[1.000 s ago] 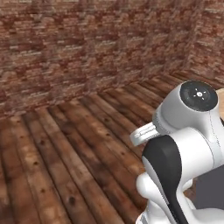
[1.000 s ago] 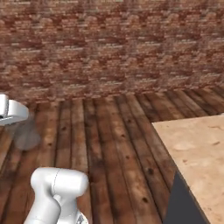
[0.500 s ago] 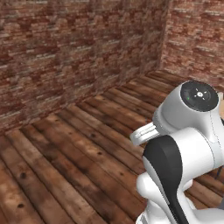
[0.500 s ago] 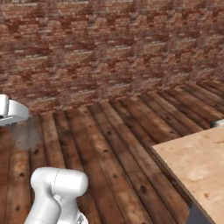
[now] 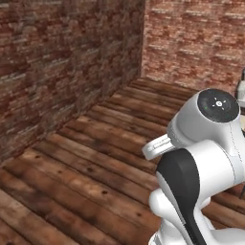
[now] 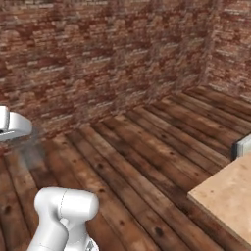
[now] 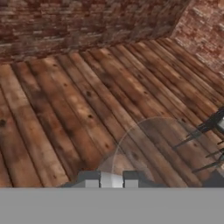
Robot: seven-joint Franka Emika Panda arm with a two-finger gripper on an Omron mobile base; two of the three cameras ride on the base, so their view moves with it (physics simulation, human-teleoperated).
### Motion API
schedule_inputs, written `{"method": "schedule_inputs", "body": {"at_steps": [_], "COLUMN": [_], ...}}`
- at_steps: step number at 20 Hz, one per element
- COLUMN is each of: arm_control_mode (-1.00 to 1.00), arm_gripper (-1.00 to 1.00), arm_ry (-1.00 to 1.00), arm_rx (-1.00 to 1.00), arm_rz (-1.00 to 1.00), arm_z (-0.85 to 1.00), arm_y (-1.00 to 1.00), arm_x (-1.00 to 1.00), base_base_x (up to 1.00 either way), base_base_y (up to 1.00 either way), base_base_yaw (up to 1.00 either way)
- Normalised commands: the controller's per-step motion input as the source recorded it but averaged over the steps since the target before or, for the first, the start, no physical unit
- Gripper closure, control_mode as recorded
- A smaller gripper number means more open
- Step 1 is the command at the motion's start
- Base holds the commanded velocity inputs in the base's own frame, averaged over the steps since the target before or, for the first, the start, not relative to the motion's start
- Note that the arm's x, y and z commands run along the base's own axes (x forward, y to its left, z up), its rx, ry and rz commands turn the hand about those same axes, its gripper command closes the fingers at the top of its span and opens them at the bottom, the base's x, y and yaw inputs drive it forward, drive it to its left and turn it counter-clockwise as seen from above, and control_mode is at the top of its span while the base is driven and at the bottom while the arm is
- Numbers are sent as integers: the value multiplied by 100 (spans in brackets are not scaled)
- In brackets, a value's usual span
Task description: There is a bowl on the dining counter. Grab a lemon wedge from the fridge and place it in the bowl. Then get the liquor bottle and glass cup from the cabinet and place them next to the bowl.
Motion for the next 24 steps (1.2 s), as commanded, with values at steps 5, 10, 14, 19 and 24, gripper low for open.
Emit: {"method": "schedule_inputs", "body": {"at_steps": [5,10,14,19,24], "arm_control_mode": [100,100,100,100,100], "arm_gripper": [100,100,100,100,100], "arm_ry": [0,0,0,0,0], "arm_rx": [0,0,0,0,0], "arm_rz": [0,0,0,0,0], "arm_z": [0,0,0,0,0], "arm_y": [0,0,0,0,0], "arm_x": [0,0,0,0,0], "base_base_x": [90,90,89,90,89], "base_base_y": [40,41,47,53,54], "base_base_yaw": [-47,-47,-48,-49,-49]}}
